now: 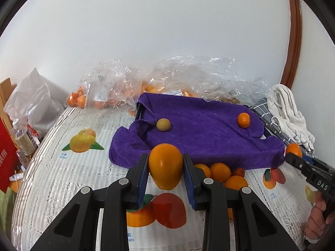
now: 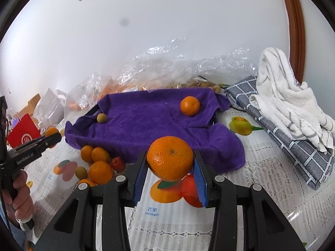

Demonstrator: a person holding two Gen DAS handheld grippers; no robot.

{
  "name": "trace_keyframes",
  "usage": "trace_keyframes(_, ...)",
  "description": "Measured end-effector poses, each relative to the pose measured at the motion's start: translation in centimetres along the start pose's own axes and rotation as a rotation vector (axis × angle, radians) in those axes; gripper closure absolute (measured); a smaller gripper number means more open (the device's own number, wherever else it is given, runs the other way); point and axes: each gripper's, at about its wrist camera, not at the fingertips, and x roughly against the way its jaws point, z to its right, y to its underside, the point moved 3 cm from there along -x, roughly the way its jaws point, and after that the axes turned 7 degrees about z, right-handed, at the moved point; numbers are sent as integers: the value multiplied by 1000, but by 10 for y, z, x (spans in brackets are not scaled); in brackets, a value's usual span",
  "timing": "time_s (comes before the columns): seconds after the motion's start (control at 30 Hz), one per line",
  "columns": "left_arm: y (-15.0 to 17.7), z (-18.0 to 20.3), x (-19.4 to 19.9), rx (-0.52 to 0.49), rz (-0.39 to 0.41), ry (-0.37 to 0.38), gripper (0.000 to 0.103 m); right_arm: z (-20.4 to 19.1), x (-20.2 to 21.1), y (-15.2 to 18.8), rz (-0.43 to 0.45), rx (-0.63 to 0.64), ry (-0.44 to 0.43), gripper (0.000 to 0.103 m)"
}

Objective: Organize fruits
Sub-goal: 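Lift and carry both held fruits over the purple towel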

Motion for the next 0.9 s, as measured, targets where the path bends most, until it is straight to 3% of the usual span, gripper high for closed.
trace_keyframes(0.57,-22,4,20,8,6,30,73,0,23,-19,90,17,18,61)
trace_keyframes(0.73,-45,12,27,-10,11,58,73,3,33,-43,108,25,46,61)
trace_keyframes(0.9,-68,18,16,37,17,81,73,-3,30,-74,139,28,39,61)
